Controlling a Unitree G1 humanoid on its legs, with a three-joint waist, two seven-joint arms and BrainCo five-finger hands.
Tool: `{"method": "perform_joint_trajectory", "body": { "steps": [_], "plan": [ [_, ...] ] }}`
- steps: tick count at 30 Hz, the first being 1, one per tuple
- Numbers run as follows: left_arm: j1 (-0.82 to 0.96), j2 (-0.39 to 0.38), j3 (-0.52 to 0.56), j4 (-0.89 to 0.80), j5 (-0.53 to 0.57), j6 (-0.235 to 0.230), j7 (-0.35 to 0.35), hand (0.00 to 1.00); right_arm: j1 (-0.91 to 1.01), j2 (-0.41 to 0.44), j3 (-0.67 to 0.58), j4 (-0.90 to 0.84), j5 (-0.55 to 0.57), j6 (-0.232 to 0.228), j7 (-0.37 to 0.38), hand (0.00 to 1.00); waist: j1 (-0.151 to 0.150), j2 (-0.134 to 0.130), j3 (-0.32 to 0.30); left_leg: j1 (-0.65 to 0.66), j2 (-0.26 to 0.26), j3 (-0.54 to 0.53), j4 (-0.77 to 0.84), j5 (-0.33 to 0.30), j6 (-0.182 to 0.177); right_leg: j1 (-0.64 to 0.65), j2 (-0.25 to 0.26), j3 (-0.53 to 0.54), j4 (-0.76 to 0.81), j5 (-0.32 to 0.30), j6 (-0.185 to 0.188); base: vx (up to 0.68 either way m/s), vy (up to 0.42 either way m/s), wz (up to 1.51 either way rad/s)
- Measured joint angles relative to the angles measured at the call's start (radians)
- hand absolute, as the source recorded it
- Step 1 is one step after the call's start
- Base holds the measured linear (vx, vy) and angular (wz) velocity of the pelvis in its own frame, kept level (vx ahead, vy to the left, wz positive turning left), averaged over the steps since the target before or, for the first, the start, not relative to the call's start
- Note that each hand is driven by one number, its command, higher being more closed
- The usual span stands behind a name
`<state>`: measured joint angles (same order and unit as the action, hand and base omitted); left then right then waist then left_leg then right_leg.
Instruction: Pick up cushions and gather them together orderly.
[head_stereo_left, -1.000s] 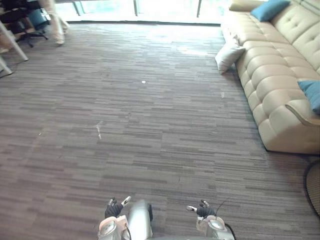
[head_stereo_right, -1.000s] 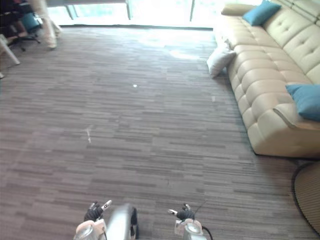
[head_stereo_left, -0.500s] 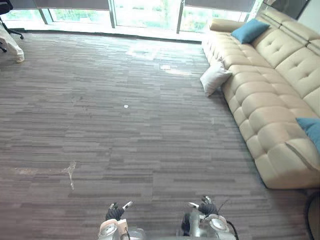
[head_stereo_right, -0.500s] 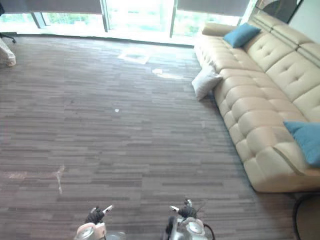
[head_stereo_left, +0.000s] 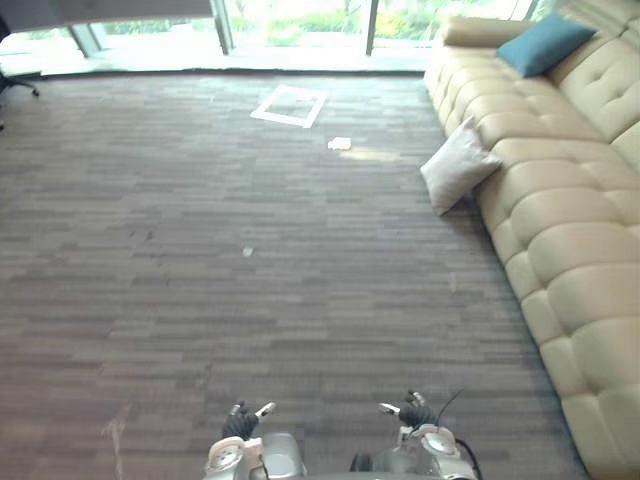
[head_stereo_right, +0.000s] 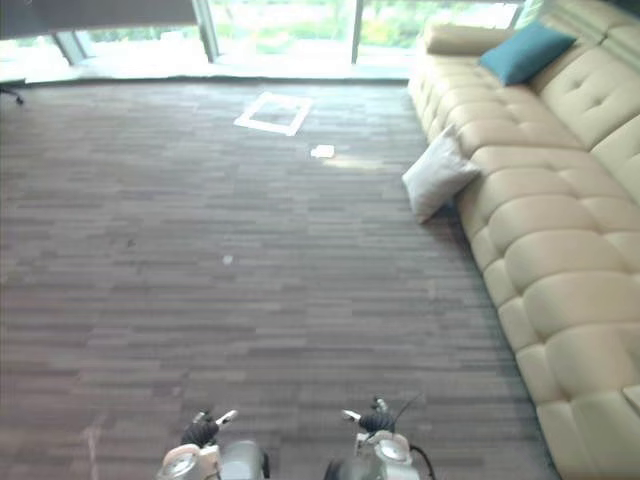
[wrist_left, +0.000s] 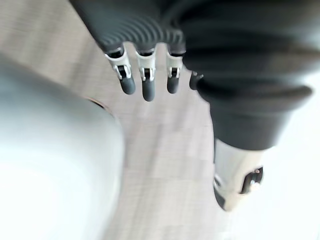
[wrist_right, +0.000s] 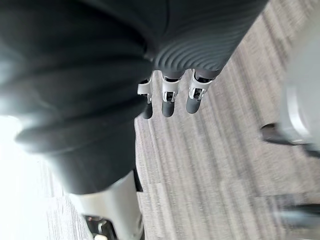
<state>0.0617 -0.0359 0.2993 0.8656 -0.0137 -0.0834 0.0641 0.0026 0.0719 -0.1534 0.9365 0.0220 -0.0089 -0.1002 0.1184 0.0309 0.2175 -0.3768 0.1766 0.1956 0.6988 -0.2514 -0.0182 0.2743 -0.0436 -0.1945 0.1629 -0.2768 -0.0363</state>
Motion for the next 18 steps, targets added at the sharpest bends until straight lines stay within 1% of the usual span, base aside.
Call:
{"method": "perform_joint_trajectory", "body": {
  "steps": [1, 2, 3, 4, 5, 6, 7, 8, 9, 10, 11, 12, 13, 14, 15, 16, 17, 18],
  "plan": [
    [0.001, -0.005, 0.000, -0.005, -0.006, -0.001, 0.001, 0.00, 0.001, 0.000, 0.002, 0.000, 0.000, 0.001, 0.000, 0.00, 0.005, 0.002, 0.000, -0.008, -0.007, 0.001, -0.094, 0.026, -0.004, 0.015, -0.007, 0.010, -0.004, -0.017, 0.023, 0.85, 0.322, -0.85],
    [0.010, -0.017, 0.005, -0.014, -0.020, -0.006, 0.003, 0.00, 0.003, -0.002, 0.012, 0.004, 0.000, 0.000, -0.002, 0.00, 0.017, 0.012, -0.005, -0.014, -0.014, -0.014, -0.245, 0.147, -0.025, 0.061, -0.008, 0.046, -0.024, -0.065, 0.054, 0.57, 0.278, -0.65],
    [0.009, -0.023, 0.011, -0.014, -0.029, -0.010, 0.003, 0.00, -0.001, -0.007, 0.021, 0.017, 0.000, 0.000, -0.004, 0.00, 0.028, 0.013, -0.011, -0.008, -0.020, -0.017, -0.227, 0.210, -0.021, 0.081, -0.019, 0.071, -0.027, -0.079, 0.065, 0.72, 0.366, -0.51],
    [-0.001, -0.002, 0.020, -0.020, -0.028, -0.013, 0.003, 0.00, -0.015, -0.001, 0.060, 0.044, 0.000, 0.006, 0.000, 0.00, 0.026, -0.047, -0.026, -0.016, -0.062, 0.007, -0.191, 0.165, 0.003, 0.084, -0.071, 0.098, -0.024, -0.067, 0.041, 0.71, 0.361, -0.25],
    [-0.001, 0.006, 0.021, -0.017, -0.028, -0.012, 0.007, 0.00, -0.011, -0.001, 0.051, 0.034, -0.001, 0.005, -0.007, 0.00, 0.032, -0.066, -0.040, -0.024, -0.070, 0.019, -0.167, 0.119, 0.020, 0.051, -0.089, 0.131, 0.016, -0.011, 0.037, 0.69, 0.350, -0.14],
    [0.000, 0.006, 0.026, -0.015, -0.034, -0.011, 0.010, 0.00, -0.009, -0.001, 0.045, 0.030, -0.001, 0.004, -0.011, 0.00, 0.038, -0.070, -0.042, -0.019, -0.069, 0.025, -0.156, 0.100, 0.030, 0.037, -0.096, 0.148, 0.046, 0.017, 0.056, 0.68, 0.360, -0.28],
    [-0.002, 0.007, 0.029, -0.013, -0.038, -0.011, 0.018, 0.00, -0.009, 0.000, 0.042, 0.030, -0.002, 0.004, -0.013, 0.00, 0.050, -0.082, -0.043, 0.009, -0.074, 0.053, -0.150, 0.077, 0.049, 0.022, -0.115, 0.173, 0.111, 0.056, 0.098, 0.65, 0.373, -0.33],
    [-0.003, 0.013, 0.025, -0.007, -0.035, -0.007, 0.021, 0.00, -0.006, 0.000, 0.039, 0.028, -0.003, 0.003, -0.013, 0.00, 0.051, -0.090, -0.041, 0.070, -0.100, 0.067, -0.159, 0.036, 0.061, -0.029, -0.137, 0.214, 0.266, 0.115, 0.138, 0.75, 0.429, -0.26],
    [-0.004, 0.018, 0.023, 0.014, -0.036, 0.005, 0.022, 0.00, 0.005, -0.011, 0.036, 0.025, -0.003, -0.001, -0.013, 0.00, 0.039, -0.084, -0.035, 0.157, -0.128, 0.066, -0.180, -0.005, 0.058, -0.122, -0.151, 0.251, 0.544, 0.211, 0.217, 0.58, 0.322, -0.08],
    [-0.005, 0.021, 0.019, 0.024, -0.036, 0.007, 0.023, 0.00, 0.012, -0.011, 0.038, 0.025, -0.003, -0.004, -0.010, 0.00, 0.034, -0.082, -0.032, 0.196, -0.139, 0.064, -0.191, -0.018, 0.059, -0.159, -0.150, 0.255, 0.658, 0.218, 0.225, 0.56, 0.258, 0.18],
    [-0.008, 0.023, 0.016, 0.053, -0.035, 0.011, 0.024, 0.00, 0.042, -0.011, 0.037, 0.021, -0.004, -0.003, -0.008, 0.00, 0.018, -0.075, -0.027, 0.299, -0.161, 0.057, -0.235, -0.040, 0.063, -0.244, -0.146, 0.241, 0.856, 0.195, 0.213, 0.53, 0.195, 0.28],
    [-0.008, 0.023, 0.014, 0.065, -0.033, 0.015, 0.028, 0.00, 0.047, -0.012, 0.036, -0.008, -0.008, -0.013, -0.006, 0.00, 0.005, -0.064, -0.032, 0.380, -0.173, 0.053, -0.298, -0.049, 0.068, -0.338, -0.145, 0.187, 0.931, 0.138, 0.162, 0.52, 0.168, 0.30],
    [-0.008, 0.022, 0.012, 0.070, -0.030, 0.015, 0.028, 0.00, 0.048, -0.012, 0.036, -0.012, -0.011, -0.013, -0.006, 0.00, -0.002, -0.062, -0.035, 0.409, -0.173, 0.048, -0.321, -0.052, 0.068, -0.375, -0.143, 0.157, 0.932, 0.115, 0.143, 0.46, 0.113, 0.19],
    [-0.009, 0.022, 0.007, 0.077, -0.029, 0.019, 0.028, 0.00, 0.048, -0.012, 0.036, -0.027, -0.016, -0.022, -0.002, 0.00, -0.008, -0.058, -0.034, 0.476, -0.169, 0.040, -0.373, -0.075, 0.077, -0.468, -0.136, 0.078, 0.893, 0.073, 0.112, 0.45, 0.058, 0.18],
    [-0.009, 0.027, 0.007, 0.089, -0.028, 0.022, 0.028, 0.00, 0.048, -0.012, 0.030, -0.044, -0.022, -0.028, 0.000, 0.00, -0.010, -0.060, -0.033, 0.530, -0.165, 0.034, -0.404, -0.081, 0.068, -0.536, -0.126, 0.009, 0.801, 0.046, 0.088, 0.45, 0.035, 0.17],
    [-0.011, 0.029, 0.006, 0.096, -0.027, 0.023, 0.028, 0.00, 0.048, -0.012, 0.021, -0.050, -0.022, -0.030, 0.001, 0.00, -0.013, -0.060, -0.033, 0.555, -0.163, 0.030, -0.417, -0.087, 0.067, -0.555, -0.122, -0.021, 0.738, 0.040, 0.077, 0.51, -0.005, 0.21],
    [-0.012, 0.031, 0.001, 0.107, -0.026, 0.023, 0.028, 0.00, 0.046, -0.011, 0.002, -0.053, -0.022, -0.030, 0.002, 0.00, -0.017, -0.060, -0.033, 0.599, -0.161, 0.024, -0.446, -0.098, 0.062, -0.579, -0.107, -0.064, 0.615, 0.045, 0.067, 0.69, -0.046, 0.39],
    [-0.012, 0.035, -0.014, 0.115, -0.023, 0.023, 0.025, 0.00, 0.040, -0.012, -0.014, -0.056, -0.022, -0.030, 0.002, 0.00, -0.027, -0.060, -0.033, 0.663, -0.159, 0.008, -0.496, -0.114, 0.050, -0.598, -0.074, -0.109, 0.390, 0.088, 0.049, 0.72, -0.059, 0.41]
  ]
}}
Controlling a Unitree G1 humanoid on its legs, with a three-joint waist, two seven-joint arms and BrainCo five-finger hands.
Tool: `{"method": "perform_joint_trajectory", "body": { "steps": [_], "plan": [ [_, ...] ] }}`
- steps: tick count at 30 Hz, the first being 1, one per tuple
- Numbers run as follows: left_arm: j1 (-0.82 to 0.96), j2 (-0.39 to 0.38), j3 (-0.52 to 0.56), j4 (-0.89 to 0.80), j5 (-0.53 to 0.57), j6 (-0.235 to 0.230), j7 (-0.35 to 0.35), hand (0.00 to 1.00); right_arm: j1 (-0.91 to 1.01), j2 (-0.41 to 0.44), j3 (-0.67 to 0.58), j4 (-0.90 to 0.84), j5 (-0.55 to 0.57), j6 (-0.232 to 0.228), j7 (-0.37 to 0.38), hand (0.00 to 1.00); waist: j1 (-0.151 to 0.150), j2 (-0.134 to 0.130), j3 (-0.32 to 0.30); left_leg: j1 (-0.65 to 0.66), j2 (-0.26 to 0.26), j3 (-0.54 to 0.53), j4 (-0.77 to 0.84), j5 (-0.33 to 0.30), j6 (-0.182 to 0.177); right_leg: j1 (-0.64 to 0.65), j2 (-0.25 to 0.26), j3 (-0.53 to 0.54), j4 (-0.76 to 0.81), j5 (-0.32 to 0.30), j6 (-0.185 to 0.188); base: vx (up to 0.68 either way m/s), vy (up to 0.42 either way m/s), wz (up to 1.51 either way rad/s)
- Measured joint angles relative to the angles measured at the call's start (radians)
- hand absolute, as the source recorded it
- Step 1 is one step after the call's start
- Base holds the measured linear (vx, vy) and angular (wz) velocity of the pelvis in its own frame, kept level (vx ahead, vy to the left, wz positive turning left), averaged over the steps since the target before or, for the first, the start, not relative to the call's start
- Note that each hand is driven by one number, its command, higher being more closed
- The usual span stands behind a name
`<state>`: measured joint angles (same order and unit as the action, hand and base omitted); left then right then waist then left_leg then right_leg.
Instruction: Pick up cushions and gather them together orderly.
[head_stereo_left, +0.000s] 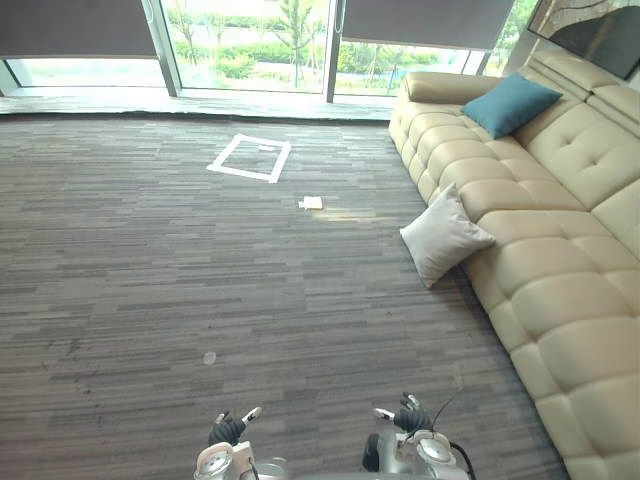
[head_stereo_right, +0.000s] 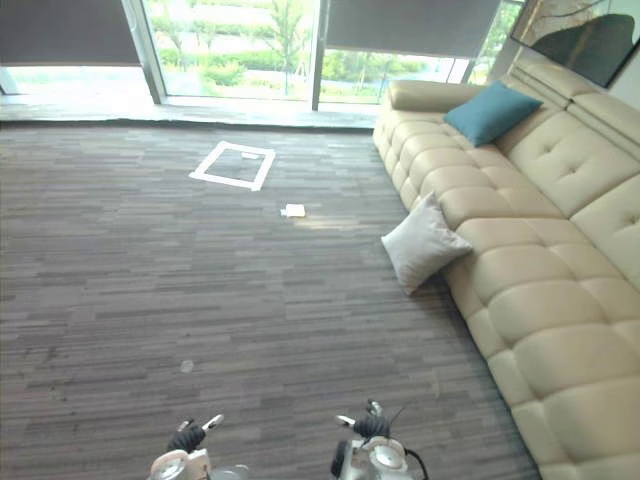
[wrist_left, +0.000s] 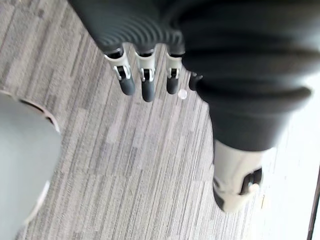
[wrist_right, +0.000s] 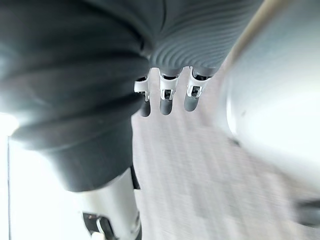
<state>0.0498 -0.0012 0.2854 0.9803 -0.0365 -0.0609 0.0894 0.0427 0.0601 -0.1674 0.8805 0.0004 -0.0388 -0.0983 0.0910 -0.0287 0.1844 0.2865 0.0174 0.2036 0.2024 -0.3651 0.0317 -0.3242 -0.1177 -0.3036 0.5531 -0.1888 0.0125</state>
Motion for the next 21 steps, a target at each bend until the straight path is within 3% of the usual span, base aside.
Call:
{"method": "perform_joint_trajectory", "body": {
  "steps": [2, 3, 4, 5, 6, 7, 8, 9, 10, 11, 12, 14, 16, 17, 18, 19, 20, 21],
  "plan": [
    [0.005, -0.001, -0.001, 0.006, 0.017, 0.000, -0.003, 0.00, -0.008, 0.001, -0.002, 0.000, -0.001, 0.001, 0.001, 0.00, -0.010, 0.002, 0.000, 0.072, 0.000, -0.024, -0.055, -0.019, -0.027, -0.014, 0.044, 0.001, -0.172, 0.064, -0.031, 0.61, -0.081, 0.49],
    [0.007, -0.001, -0.001, 0.006, 0.017, 0.000, -0.004, 0.00, -0.009, 0.001, 0.000, 0.001, -0.001, 0.002, 0.001, 0.00, -0.012, 0.001, -0.001, 0.089, 0.000, -0.030, -0.064, -0.025, -0.035, -0.015, 0.051, 0.004, -0.184, 0.074, -0.044, 0.91, -0.191, 0.73],
    [0.010, -0.008, -0.005, 0.018, 0.026, 0.001, -0.006, 0.00, -0.015, -0.001, 0.014, -0.001, -0.002, 0.004, 0.002, 0.00, -0.028, 0.015, -0.007, 0.132, 0.026, -0.085, -0.052, -0.034, -0.039, -0.013, 0.065, 0.028, -0.118, 0.176, -0.117, 0.76, -0.175, 0.59],
    [0.013, -0.021, -0.014, 0.025, 0.035, 0.001, -0.007, 0.00, -0.020, -0.007, 0.014, 0.002, -0.002, 0.004, 0.004, 0.00, -0.029, 0.045, -0.017, 0.122, 0.050, -0.106, -0.013, -0.029, -0.043, -0.014, 0.073, 0.001, -0.074, 0.123, -0.119, 1.03, -0.267, 0.61],
    [0.013, -0.031, -0.021, 0.024, 0.040, 0.000, -0.007, 0.00, -0.027, -0.015, 0.013, 0.005, -0.002, 0.007, 0.005, 0.00, -0.030, 0.060, -0.027, 0.082, 0.076, -0.132, 0.092, -0.014, -0.061, -0.011, 0.086, -0.014, -0.033, 0.064, -0.120, 0.57, -0.174, 0.23],
    [0.011, -0.032, -0.020, 0.024, 0.044, 0.000, -0.008, 0.00, -0.029, -0.016, 0.014, 0.005, -0.002, 0.010, 0.007, 0.00, -0.030, 0.065, -0.026, 0.060, 0.082, -0.139, 0.144, -0.003, -0.062, -0.007, 0.089, -0.017, -0.027, 0.044, -0.119, 0.83, -0.264, 0.06],
    [-0.001, -0.036, 0.000, 0.023, 0.050, 0.003, -0.010, 0.00, -0.035, -0.023, 0.015, 0.004, -0.001, 0.013, 0.011, 0.00, -0.032, 0.083, -0.016, -0.059, 0.094, -0.173, 0.422, 0.097, -0.088, 0.035, 0.110, -0.012, -0.036, 0.001, -0.123, 0.82, -0.193, -0.24],
    [0.004, -0.052, 0.023, 0.012, 0.052, 0.004, -0.008, 0.00, -0.038, -0.025, 0.015, 0.004, -0.001, 0.016, 0.009, 0.00, -0.027, 0.102, -0.003, -0.164, 0.116, -0.188, 0.663, 0.268, -0.131, 0.106, 0.142, 0.009, -0.088, -0.013, -0.127, 0.67, -0.144, -0.35],
    [0.004, -0.056, 0.030, 0.008, 0.052, 0.003, -0.009, 0.00, -0.039, -0.025, 0.016, 0.010, -0.001, 0.019, 0.008, 0.00, -0.024, 0.106, 0.000, -0.200, 0.129, -0.180, 0.738, 0.275, -0.143, 0.135, 0.157, 0.017, -0.110, -0.017, -0.129, 0.54, -0.029, -0.48],
    [0.002, -0.057, 0.045, -0.003, 0.051, 0.002, -0.010, 0.00, -0.040, -0.017, 0.017, 0.020, 0.001, 0.024, 0.008, 0.00, -0.025, 0.114, 0.007, -0.266, 0.160, -0.150, 0.882, 0.249, -0.130, 0.217, 0.184, 0.040, -0.163, -0.025, -0.138, 0.53, -0.017, -0.51],
    [0.004, -0.047, 0.050, -0.030, 0.052, 0.001, -0.010, 0.00, -0.042, 0.001, 0.024, 0.046, 0.002, 0.026, 0.008, 0.00, -0.018, 0.090, 0.024, -0.343, 0.181, -0.106, 0.984, 0.204, -0.114, 0.331, 0.193, 0.073, -0.227, -0.035, -0.143, 0.77, -0.033, -0.58],
    [0.006, -0.032, 0.048, -0.067, 0.048, -0.001, -0.007, 0.00, -0.032, 0.011, 0.035, 0.055, 0.021, 0.031, 0.007, 0.00, 0.002, 0.049, 0.024, -0.482, 0.184, -0.059, 0.950, 0.138, -0.083, 0.452, 0.180, 0.119, -0.328, -0.037, -0.140, 0.63, -0.023, -0.61],
    [0.006, -0.039, 0.049, -0.088, 0.042, -0.002, -0.007, 0.00, -0.029, 0.012, 0.029, 0.056, 0.024, 0.032, -0.001, 0.00, 0.016, 0.040, 0.022, -0.560, 0.179, -0.042, 0.827, 0.100, -0.072, 0.502, 0.167, 0.142, -0.364, -0.041, -0.130, 0.43, 0.045, -0.61],
    [0.007, -0.047, 0.052, -0.100, 0.033, -0.002, -0.006, 0.00, -0.027, 0.012, 0.021, 0.055, 0.040, 0.033, -0.009, 0.00, 0.022, 0.042, 0.024, -0.611, 0.153, -0.047, 0.633, 0.083, -0.062, 0.549, 0.151, 0.176, -0.386, -0.054, -0.109, 0.68, 0.199, -0.80],
    [0.006, -0.052, 0.050, -0.106, 0.032, -0.007, -0.005, 0.00, -0.022, 0.012, 0.022, 0.056, 0.041, 0.034, -0.014, 0.00, 0.027, 0.040, 0.024, -0.623, 0.111, -0.081, 0.451, 0.107, -0.065, 0.571, 0.126, 0.202, -0.386, -0.082, -0.076, 0.57, 0.184, -0.77],
    [0.008, -0.054, 0.051, -0.105, 0.031, -0.009, -0.005, 0.00, -0.021, 0.012, 0.022, 0.056, 0.041, 0.034, -0.016, 0.00, 0.029, 0.041, 0.022, -0.624, 0.101, -0.095, 0.391, 0.124, -0.070, 0.580, 0.118, 0.215, -0.383, -0.095, -0.069, 0.54, 0.257, -0.88],
    [0.013, -0.060, 0.052, -0.105, 0.026, -0.020, -0.004, 0.00, -0.020, 0.011, 0.029, 0.059, 0.041, 0.034, -0.021, 0.00, 0.033, 0.048, 0.019, -0.626, 0.081, -0.153, 0.268, 0.228, -0.099, 0.606, 0.104, 0.264, -0.372, -0.153, -0.029, 0.55, 0.351, -0.98],
    [0.011, -0.048, 0.051, -0.105, 0.024, -0.020, -0.004, 0.00, -0.022, 0.010, 0.058, 0.081, 0.041, 0.037, -0.021, 0.00, 0.040, 0.034, 0.011, -0.615, 0.061, -0.138, 0.301, 0.251, -0.095, 0.610, 0.079, 0.313, -0.347, -0.172, -0.014, 0.65, 0.407, -0.96]
  ]
}}
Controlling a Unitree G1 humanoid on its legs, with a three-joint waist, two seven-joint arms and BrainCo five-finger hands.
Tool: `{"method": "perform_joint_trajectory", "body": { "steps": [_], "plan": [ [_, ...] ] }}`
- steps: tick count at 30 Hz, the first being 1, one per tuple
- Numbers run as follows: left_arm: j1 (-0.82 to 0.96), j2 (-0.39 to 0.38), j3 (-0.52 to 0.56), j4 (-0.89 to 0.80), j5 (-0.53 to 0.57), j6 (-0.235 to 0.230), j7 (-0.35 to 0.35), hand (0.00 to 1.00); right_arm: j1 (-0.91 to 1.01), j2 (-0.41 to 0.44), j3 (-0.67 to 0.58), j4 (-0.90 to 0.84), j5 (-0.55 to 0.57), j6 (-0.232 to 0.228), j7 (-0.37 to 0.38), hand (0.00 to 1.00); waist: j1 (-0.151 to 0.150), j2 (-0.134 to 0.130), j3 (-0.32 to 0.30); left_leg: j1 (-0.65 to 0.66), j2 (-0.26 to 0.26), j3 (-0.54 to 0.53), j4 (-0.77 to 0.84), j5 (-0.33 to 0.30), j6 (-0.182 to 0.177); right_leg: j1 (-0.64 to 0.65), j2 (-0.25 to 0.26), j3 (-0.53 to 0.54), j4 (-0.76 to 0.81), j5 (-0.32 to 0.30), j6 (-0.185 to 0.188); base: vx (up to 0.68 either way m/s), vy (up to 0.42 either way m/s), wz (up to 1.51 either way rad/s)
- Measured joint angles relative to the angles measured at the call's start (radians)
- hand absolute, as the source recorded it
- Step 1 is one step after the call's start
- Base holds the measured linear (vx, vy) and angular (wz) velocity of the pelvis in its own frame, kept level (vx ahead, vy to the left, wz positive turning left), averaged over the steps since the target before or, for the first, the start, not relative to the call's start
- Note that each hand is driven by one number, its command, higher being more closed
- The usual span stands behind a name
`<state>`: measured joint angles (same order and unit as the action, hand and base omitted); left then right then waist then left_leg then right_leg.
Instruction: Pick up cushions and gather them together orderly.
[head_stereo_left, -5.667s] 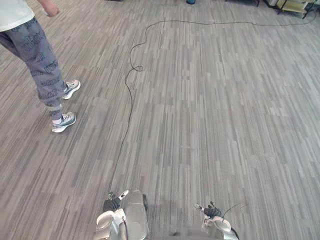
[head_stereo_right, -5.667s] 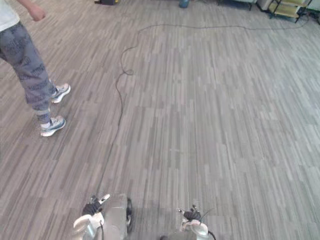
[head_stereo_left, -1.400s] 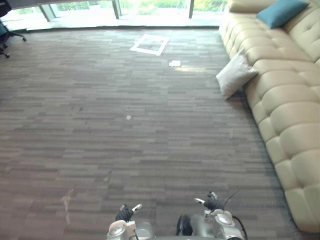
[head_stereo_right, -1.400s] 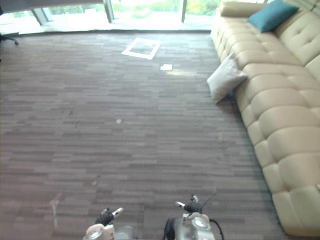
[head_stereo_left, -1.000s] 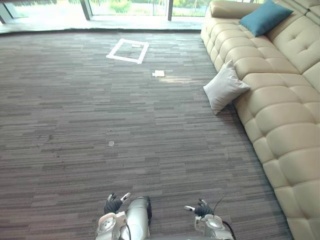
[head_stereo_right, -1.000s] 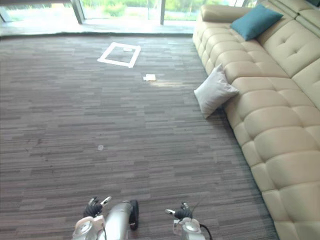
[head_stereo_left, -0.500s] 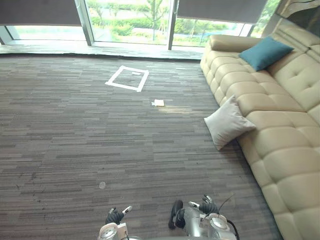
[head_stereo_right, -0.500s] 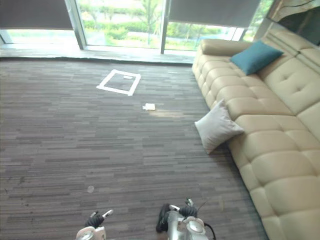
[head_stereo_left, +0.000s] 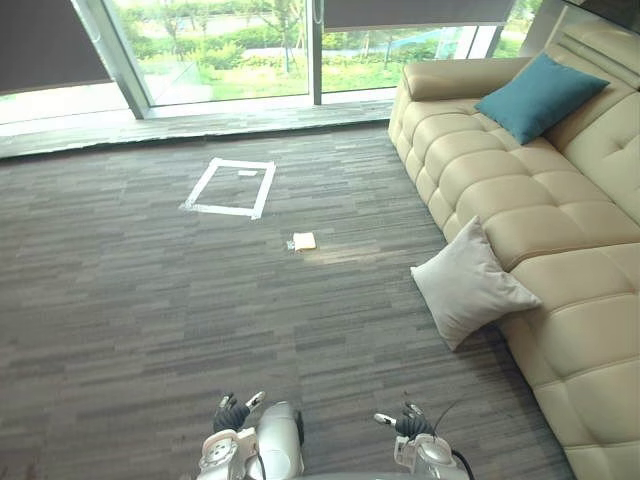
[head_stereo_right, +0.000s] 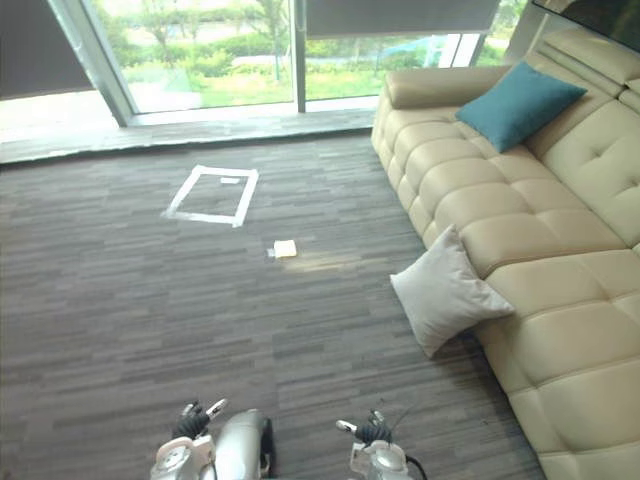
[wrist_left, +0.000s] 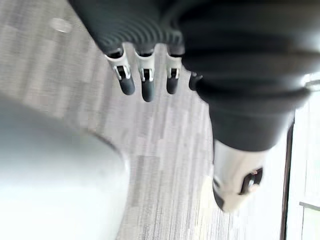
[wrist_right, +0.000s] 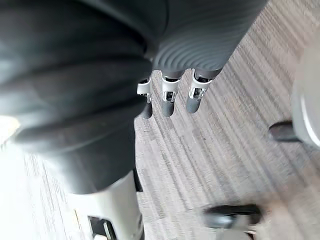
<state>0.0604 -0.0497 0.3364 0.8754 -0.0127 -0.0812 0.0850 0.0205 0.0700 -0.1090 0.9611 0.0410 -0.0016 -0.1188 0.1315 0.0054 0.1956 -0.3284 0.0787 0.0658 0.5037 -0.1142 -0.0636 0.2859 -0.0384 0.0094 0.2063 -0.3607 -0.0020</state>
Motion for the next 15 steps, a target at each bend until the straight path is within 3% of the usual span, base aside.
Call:
{"method": "perform_joint_trajectory", "body": {
  "steps": [2, 4, 5, 6, 7, 8, 12, 14, 15],
  "plan": [
    [0.000, 0.013, 0.001, 0.001, -0.003, 0.001, -0.001, 0.00, 0.011, 0.000, 0.012, -0.005, 0.000, 0.002, -0.001, 0.00, 0.001, -0.028, -0.016, 0.002, -0.002, 0.045, 0.036, -0.069, 0.019, -0.035, -0.030, 0.040, 0.053, 0.026, -0.009, 0.59, 0.355, -0.72],
    [-0.001, 0.022, 0.001, 0.006, -0.012, 0.003, 0.002, 0.00, 0.024, 0.000, 0.012, -0.004, -0.001, 0.002, -0.001, 0.00, 0.008, -0.048, -0.019, 0.052, 0.000, 0.106, 0.051, -0.112, 0.053, -0.069, -0.059, 0.074, 0.178, 0.046, 0.023, 0.46, 0.262, -0.76],
    [-0.003, 0.027, 0.001, 0.025, -0.018, 0.004, 0.006, 0.00, 0.029, -0.001, 0.011, -0.003, -0.003, 0.002, 0.000, 0.00, 0.011, -0.050, -0.019, 0.115, 0.000, 0.149, 0.051, -0.145, 0.098, -0.141, -0.076, 0.079, 0.377, 0.089, 0.058, 0.43, 0.242, -0.93],
    [-0.008, 0.030, 0.001, 0.049, -0.018, 0.009, 0.010, 0.00, 0.029, -0.007, 0.012, -0.008, -0.003, -0.004, 0.006, 0.00, 0.009, -0.045, -0.015, 0.183, 0.001, 0.177, 0.038, -0.178, 0.099, -0.217, -0.093, 0.062, 0.564, 0.126, 0.086, 0.51, 0.277, -0.89],
    [-0.009, 0.032, 0.000, 0.055, -0.018, 0.011, 0.010, 0.00, 0.029, -0.010, 0.011, -0.010, -0.003, -0.006, 0.008, 0.00, 0.006, -0.044, -0.015, 0.205, 0.001, 0.184, 0.030, -0.185, 0.101, -0.238, -0.099, 0.050, 0.613, 0.124, 0.088, 0.39, 0.173, -0.64],
    [-0.009, 0.038, -0.001, 0.077, -0.018, 0.019, 0.012, 0.00, 0.029, -0.010, 0.007, -0.027, -0.005, -0.012, 0.013, 0.00, -0.011, -0.039, -0.012, 0.282, 0.001, 0.202, -0.007, -0.201, 0.108, -0.307, -0.125, -0.033, 0.729, 0.109, 0.085, 0.30, 0.103, -0.28],
    [-0.015, 0.042, -0.001, 0.092, -0.021, 0.025, 0.012, 0.00, 0.032, -0.010, -0.010, -0.048, -0.035, -0.020, 0.020, 0.00, -0.021, -0.037, -0.012, 0.438, 0.032, 0.265, -0.127, -0.216, 0.085, -0.448, -0.158, -0.268, 0.694, 0.075, 0.041, 0.37, 0.042, -0.46],
    [-0.003, 0.047, -0.019, 0.101, -0.016, 0.026, 0.007, 0.00, 0.025, -0.010, -0.025, -0.048, -0.043, -0.020, 0.022, 0.00, -0.024, -0.037, -0.013, 0.549, 0.049, 0.347, -0.220, -0.211, 0.075, -0.479, -0.149, -0.446, 0.456, 0.087, 0.017, 0.37, 0.002, -0.70],
    [-0.002, 0.049, -0.024, 0.102, -0.013, 0.026, 0.005, 0.00, 0.023, -0.009, -0.030, -0.048, -0.043, -0.020, 0.022, 0.00, -0.026, -0.037, -0.013, 0.561, 0.049, 0.356, -0.229, -0.211, 0.073, -0.485, -0.146, -0.461, 0.423, 0.095, 0.009, 0.48, -0.056, -0.55]
  ]
}}
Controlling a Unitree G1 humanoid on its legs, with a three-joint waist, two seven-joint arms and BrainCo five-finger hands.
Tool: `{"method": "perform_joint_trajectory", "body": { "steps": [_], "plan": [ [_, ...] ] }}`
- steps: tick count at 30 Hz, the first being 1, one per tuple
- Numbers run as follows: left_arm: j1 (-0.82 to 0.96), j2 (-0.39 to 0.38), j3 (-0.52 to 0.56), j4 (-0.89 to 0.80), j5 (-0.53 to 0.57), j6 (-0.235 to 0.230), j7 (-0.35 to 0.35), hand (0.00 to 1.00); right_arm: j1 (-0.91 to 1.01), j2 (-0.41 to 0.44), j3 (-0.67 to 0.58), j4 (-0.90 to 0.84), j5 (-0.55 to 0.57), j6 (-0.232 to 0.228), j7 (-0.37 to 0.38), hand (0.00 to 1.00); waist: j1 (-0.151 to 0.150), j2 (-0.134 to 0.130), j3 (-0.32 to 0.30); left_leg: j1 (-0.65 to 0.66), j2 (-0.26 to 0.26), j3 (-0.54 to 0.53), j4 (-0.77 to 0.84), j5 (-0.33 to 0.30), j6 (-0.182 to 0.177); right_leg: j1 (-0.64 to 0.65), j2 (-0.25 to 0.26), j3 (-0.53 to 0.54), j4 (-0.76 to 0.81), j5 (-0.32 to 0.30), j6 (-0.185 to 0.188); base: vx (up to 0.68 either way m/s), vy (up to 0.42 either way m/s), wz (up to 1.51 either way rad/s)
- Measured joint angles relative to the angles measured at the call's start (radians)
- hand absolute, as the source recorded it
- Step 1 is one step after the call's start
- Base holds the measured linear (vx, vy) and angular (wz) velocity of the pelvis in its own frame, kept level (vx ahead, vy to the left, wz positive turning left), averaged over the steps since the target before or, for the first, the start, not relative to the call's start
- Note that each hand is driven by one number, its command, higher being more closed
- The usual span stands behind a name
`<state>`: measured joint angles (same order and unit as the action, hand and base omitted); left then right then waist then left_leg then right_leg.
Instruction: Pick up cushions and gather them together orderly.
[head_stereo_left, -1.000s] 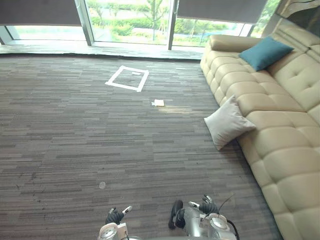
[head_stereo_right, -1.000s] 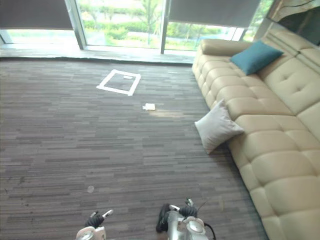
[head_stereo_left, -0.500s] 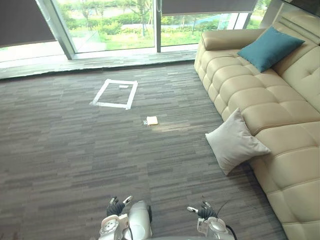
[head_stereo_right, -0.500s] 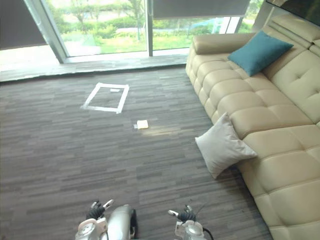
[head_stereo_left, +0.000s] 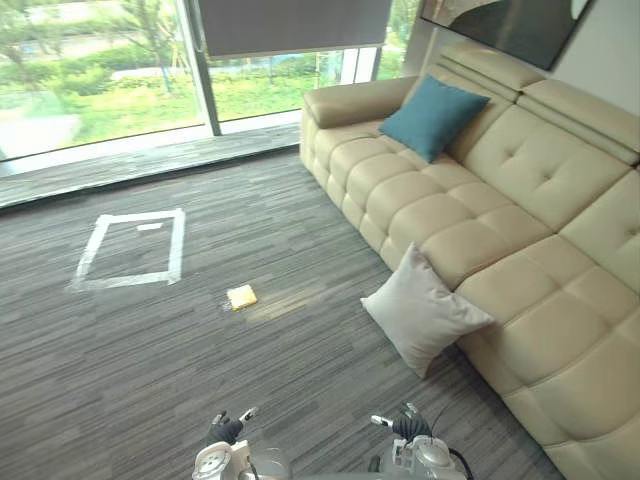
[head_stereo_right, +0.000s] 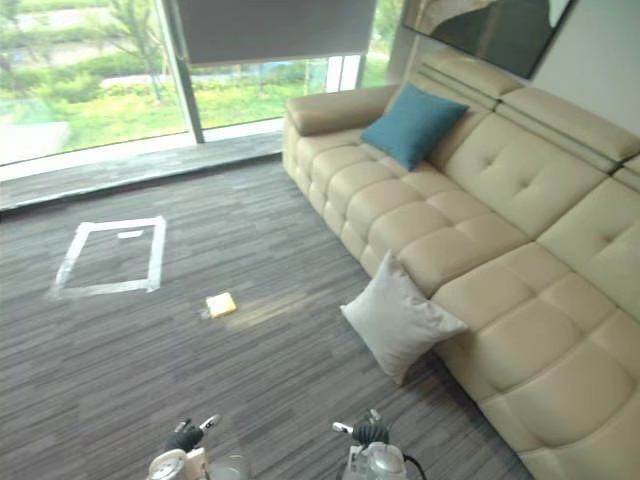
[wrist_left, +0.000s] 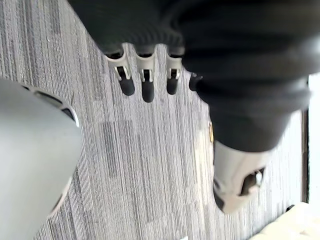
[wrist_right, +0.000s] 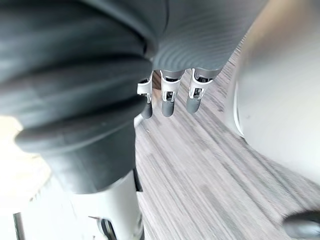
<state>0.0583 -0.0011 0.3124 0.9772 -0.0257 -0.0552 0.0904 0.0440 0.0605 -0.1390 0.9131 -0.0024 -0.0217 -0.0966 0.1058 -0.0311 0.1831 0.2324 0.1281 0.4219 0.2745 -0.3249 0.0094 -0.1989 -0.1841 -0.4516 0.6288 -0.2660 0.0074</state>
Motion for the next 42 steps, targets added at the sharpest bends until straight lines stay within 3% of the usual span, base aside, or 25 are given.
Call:
{"method": "perform_joint_trajectory", "body": {
  "steps": [1, 2, 3, 4, 5, 6, 7, 8, 9, 11, 12, 16, 18, 19, 20, 23, 25, 27, 31, 34, 36, 39, 41, 42],
  "plan": [
    [0.001, 0.009, -0.020, 0.011, 0.006, 0.000, -0.006, 0.00, -0.006, 0.000, -0.019, -0.003, 0.000, 0.000, 0.000, 0.00, -0.013, 0.002, 0.000, 0.041, -0.004, 0.011, -0.033, -0.006, -0.034, -0.013, 0.032, -0.024, -0.159, 0.082, -0.020, 0.34, -0.058, -0.25],
    [0.002, 0.011, -0.020, 0.012, 0.006, 0.001, -0.006, 0.00, -0.006, 0.000, -0.019, -0.003, 0.000, 0.000, 0.000, 0.00, -0.015, -0.002, -0.002, 0.052, -0.010, 0.008, -0.042, -0.007, -0.039, -0.010, 0.040, -0.021, -0.196, 0.121, -0.033, 0.65, -0.131, -0.24],
    [-0.002, 0.007, -0.020, 0.025, 0.016, 0.003, -0.007, 0.00, -0.007, -0.003, -0.019, -0.005, 0.000, 0.000, 0.000, 0.00, -0.021, 0.001, -0.005, 0.087, -0.009, -0.011, -0.054, -0.017, -0.061, -0.008, 0.056, 0.001, -0.199, 0.170, -0.110, 0.32, -0.073, -0.14],
    [-0.005, -0.001, -0.025, 0.028, 0.022, 0.004, -0.007, 0.00, -0.009, -0.011, -0.022, -0.005, 0.000, 0.000, 0.000, 0.00, -0.020, 0.019, -0.008, 0.093, 0.007, -0.017, -0.051, -0.014, -0.067, -0.006, 0.065, -0.003, -0.188, 0.166, -0.113, 0.49, -0.113, -0.14],
    [-0.001, -0.014, -0.028, 0.025, 0.033, 0.003, -0.009, 0.00, -0.007, -0.019, -0.028, -0.003, 0.000, 0.000, 0.000, 0.00, -0.021, 0.029, -0.019, 0.073, 0.023, -0.047, -0.004, 0.006, -0.100, -0.004, 0.073, -0.004, -0.181, 0.113, -0.108, 0.46, -0.179, -0.05],
    [-0.009, -0.024, -0.025, 0.016, 0.053, 0.004, -0.012, 0.00, -0.012, -0.021, -0.037, -0.014, 0.000, 0.001, 0.000, 0.00, -0.033, 0.054, -0.009, 0.001, 0.072, -0.116, 0.196, 0.015, -0.102, 0.030, 0.108, -0.012, -0.193, 0.078, -0.107, 0.53, -0.226, 0.01],
    [-0.009, -0.024, -0.024, 0.013, 0.055, 0.005, -0.013, 0.00, -0.012, -0.021, -0.037, -0.016, 0.000, 0.002, 0.000, 0.00, -0.034, 0.061, -0.007, -0.035, 0.089, -0.141, 0.281, 0.030, -0.096, 0.044, 0.120, -0.010, -0.198, 0.069, -0.110, 0.50, -0.245, -0.08],
    [-0.008, -0.029, -0.016, 0.004, 0.055, 0.004, -0.015, 0.00, -0.012, -0.022, -0.037, -0.020, 0.001, 0.004, -0.001, 0.00, -0.036, 0.071, 0.000, -0.111, 0.120, -0.195, 0.458, 0.103, -0.074, 0.082, 0.147, -0.004, -0.220, 0.053, -0.114, 0.37, -0.128, -0.47],
    [-0.004, -0.024, -0.015, -0.014, 0.056, 0.002, -0.015, 0.00, -0.012, -0.020, -0.035, -0.014, 0.002, 0.007, -0.003, 0.00, -0.026, 0.067, 0.009, -0.198, 0.152, -0.240, 0.672, 0.115, -0.073, 0.139, 0.181, 0.032, -0.251, 0.035, -0.123, 0.37, -0.096, -0.59],
    [-0.003, -0.019, -0.018, -0.027, 0.057, 0.000, -0.015, 0.00, -0.018, -0.015, -0.032, 0.010, 0.002, 0.009, -0.004, 0.00, -0.016, 0.060, 0.015, -0.277, 0.157, -0.250, 0.781, 0.081, -0.098, 0.202, 0.198, 0.079, -0.276, 0.015, -0.130, 0.38, -0.065, -0.91],
    [-0.003, -0.021, -0.026, -0.047, 0.058, -0.002, -0.014, 0.00, -0.020, -0.010, -0.032, 0.018, 0.002, 0.011, -0.004, 0.00, -0.016, 0.044, 0.021, -0.342, 0.147, -0.245, 0.757, 0.054, -0.097, 0.255, 0.200, 0.117, -0.309, 0.013, -0.122, 0.39, -0.054, -0.92],
    [-0.002, -0.031, -0.027, -0.078, 0.060, -0.008, -0.012, 0.00, -0.021, -0.008, -0.036, 0.021, 0.003, 0.018, -0.022, 0.00, 0.003, 0.040, 0.023, -0.442, 0.066, -0.291, 0.468, 0.009, -0.083, 0.329, 0.196, 0.222, -0.377, 0.013, -0.100, 0.40, 0.096, -0.94],
    [-0.003, -0.033, -0.032, -0.075, 0.060, -0.010, -0.006, 0.00, -0.020, 0.001, -0.021, 0.024, 0.002, 0.021, -0.031, 0.00, 0.007, 0.043, 0.020, -0.458, -0.020, -0.427, 0.215, 0.064, -0.076, 0.359, 0.184, 0.296, -0.386, -0.015, -0.047, 0.38, 0.252, -0.89],
    [-0.003, -0.033, -0.036, -0.074, 0.057, -0.012, -0.005, 0.00, -0.019, 0.000, -0.012, 0.026, 0.002, 0.021, -0.032, 0.00, 0.009, 0.044, 0.019, -0.457, -0.024, -0.447, 0.199, 0.117, -0.085, 0.362, 0.183, 0.311, -0.384, -0.022, -0.037, 0.37, 0.300, -0.96],
    [-0.007, -0.019, -0.038, -0.070, 0.053, -0.019, -0.005, 0.00, -0.017, 0.007, 0.012, 0.044, 0.002, 0.022, -0.031, 0.00, 0.015, 0.028, 0.013, -0.432, -0.038, -0.417, 0.207, 0.141, -0.073, 0.369, 0.166, 0.363, -0.370, -0.035, -0.011, 0.28, 0.231, -0.66],
    [-0.009, 0.002, -0.044, -0.056, 0.053, -0.020, -0.006, 0.00, -0.016, 0.009, 0.025, 0.042, 0.002, 0.022, -0.029, 0.00, 0.019, -0.010, -0.009, -0.403, -0.046, -0.333, 0.203, 0.095, -0.043, 0.354, 0.128, 0.412, -0.348, -0.023, 0.009, 0.33, 0.255, -0.78],
    [-0.014, 0.008, -0.048, -0.029, 0.053, -0.019, -0.006, 0.00, -0.006, 0.009, 0.024, 0.043, 0.002, 0.022, -0.029, 0.00, 0.019, -0.010, -0.009, -0.327, -0.047, -0.261, 0.164, 0.078, -0.024, 0.325, 0.100, 0.432, -0.244, 0.002, 0.044, 0.26, 0.234, -0.90],
    [-0.015, 0.011, -0.064, -0.007, 0.063, -0.017, -0.007, 0.00, -0.003, 0.007, 0.022, 0.040, -0.001, 0.017, -0.023, 0.00, 0.016, 0.005, -0.002, -0.208, -0.042, -0.191, 0.080, 0.071, -0.012, 0.244, 0.056, 0.369, -0.030, 0.031, 0.051, 0.22, 0.213, -0.97],
    [-0.013, 0.018, -0.077, 0.016, 0.064, -0.015, -0.007, 0.00, -0.002, 0.000, 0.021, 0.040, -0.020, 0.011, -0.021, 0.00, 0.005, 0.007, -0.004, -0.103, -0.020, -0.161, -0.004, 0.072, -0.013, 0.207, 0.002, 0.190, 0.053, -0.027, 0.023, 0.11, 0.032, -0.31],
    [-0.013, 0.020, -0.078, 0.018, 0.064, -0.015, -0.007, 0.00, -0.004, 0.000, 0.003, 0.036, -0.030, 0.004, -0.022, 0.00, 0.000, 0.006, -0.004, -0.067, -0.008, -0.159, -0.061, 0.083, -0.033, 0.145, 0.008, 0.136, -0.071, -0.024, 0.029, 0.11, -0.104, -0.05],
    [-0.013, 0.029, -0.086, 0.019, 0.071, -0.018, -0.010, 0.00, -0.002, 0.000, -0.006, 0.040, -0.030, 0.004, -0.022, 0.00, -0.002, -0.019, -0.015, -0.058, -0.037, -0.171, -0.065, 0.078, -0.072, 0.132, 0.029, 0.178, -0.257, 0.103, 0.003, 0.20, -0.203, 0.08],
    [-0.008, -0.018, -0.095, 0.036, 0.084, -0.016, -0.011, 0.00, -0.003, -0.033, -0.016, 0.045, -0.034, 0.004, -0.025, 0.00, -0.005, 0.049, -0.036, -0.056, 0.014, -0.197, -0.063, 0.069, -0.095, 0.165, 0.082, 0.153, -0.289, 0.082, -0.011, 0.19, -0.177, 0.05],
    [-0.008, -0.020, -0.095, 0.033, 0.093, -0.016, -0.015, 0.00, -0.004, -0.032, -0.018, 0.044, -0.034, 0.003, -0.026, 0.00, -0.003, 0.054, -0.034, -0.075, 0.035, -0.218, -0.012, 0.066, -0.100, 0.173, 0.098, 0.148, -0.290, 0.057, -0.016, 0.15, -0.189, 0.16],
    [-0.010, -0.014, -0.094, 0.025, 0.094, -0.017, -0.016, 0.00, -0.004, -0.028, -0.023, 0.043, -0.029, 0.003, -0.028, 0.00, -0.005, 0.048, -0.029, -0.133, 0.055, -0.250, 0.121, 0.064, -0.100, 0.197, 0.106, 0.136, -0.304, 0.048, -0.018, 0.09, -0.167, 0.23]
  ]
}}
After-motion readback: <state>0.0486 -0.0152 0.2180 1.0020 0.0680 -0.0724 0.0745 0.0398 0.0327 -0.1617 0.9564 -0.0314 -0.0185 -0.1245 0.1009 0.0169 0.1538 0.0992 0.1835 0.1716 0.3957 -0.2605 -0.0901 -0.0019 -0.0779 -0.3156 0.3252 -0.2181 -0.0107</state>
